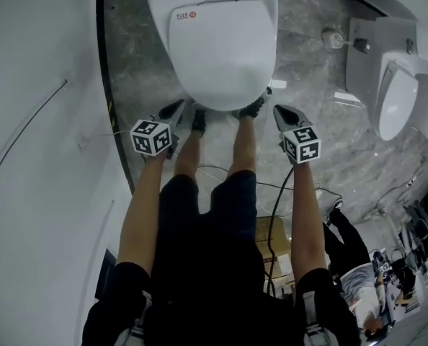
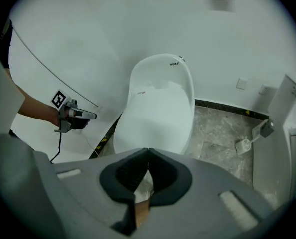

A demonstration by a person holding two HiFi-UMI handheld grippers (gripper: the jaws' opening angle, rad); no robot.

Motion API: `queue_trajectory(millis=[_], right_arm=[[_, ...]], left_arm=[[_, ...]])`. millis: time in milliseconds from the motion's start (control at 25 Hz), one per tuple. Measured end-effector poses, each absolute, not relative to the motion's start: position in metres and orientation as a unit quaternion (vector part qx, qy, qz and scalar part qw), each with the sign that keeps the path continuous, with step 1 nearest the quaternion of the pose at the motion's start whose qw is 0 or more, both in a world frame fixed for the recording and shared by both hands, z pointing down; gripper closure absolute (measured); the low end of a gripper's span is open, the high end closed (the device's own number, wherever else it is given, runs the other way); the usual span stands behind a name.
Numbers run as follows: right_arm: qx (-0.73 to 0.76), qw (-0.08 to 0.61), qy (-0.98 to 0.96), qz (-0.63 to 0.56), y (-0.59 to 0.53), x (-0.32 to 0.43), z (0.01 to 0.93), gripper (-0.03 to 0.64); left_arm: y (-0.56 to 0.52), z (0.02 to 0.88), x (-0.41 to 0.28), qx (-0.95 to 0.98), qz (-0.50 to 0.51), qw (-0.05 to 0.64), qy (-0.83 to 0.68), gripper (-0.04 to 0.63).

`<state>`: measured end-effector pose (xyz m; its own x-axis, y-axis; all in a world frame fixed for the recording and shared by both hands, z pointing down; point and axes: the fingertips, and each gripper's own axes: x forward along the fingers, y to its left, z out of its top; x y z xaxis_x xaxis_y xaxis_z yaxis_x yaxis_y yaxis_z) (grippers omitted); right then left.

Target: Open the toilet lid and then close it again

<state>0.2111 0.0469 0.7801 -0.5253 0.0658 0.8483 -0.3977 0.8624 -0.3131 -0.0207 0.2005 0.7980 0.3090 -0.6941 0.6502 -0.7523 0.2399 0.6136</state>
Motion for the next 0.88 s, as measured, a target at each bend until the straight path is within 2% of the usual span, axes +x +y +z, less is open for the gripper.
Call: queue_trajectory(millis=[360, 880], right_arm=[[0.08, 0.486, -0.827, 0.271, 0.058, 0.214, 0.829, 0.614], [0.047, 0.519, -0.804, 0.286, 0.08, 0.229, 0.885, 0.614]], left_arm=[[0.203, 0.846, -0.009, 0.576, -0.025, 0.555, -0.599, 0.577], [0.225, 0.929, 0.015, 0.562, -0.003, 0.615, -0.553, 0.558]])
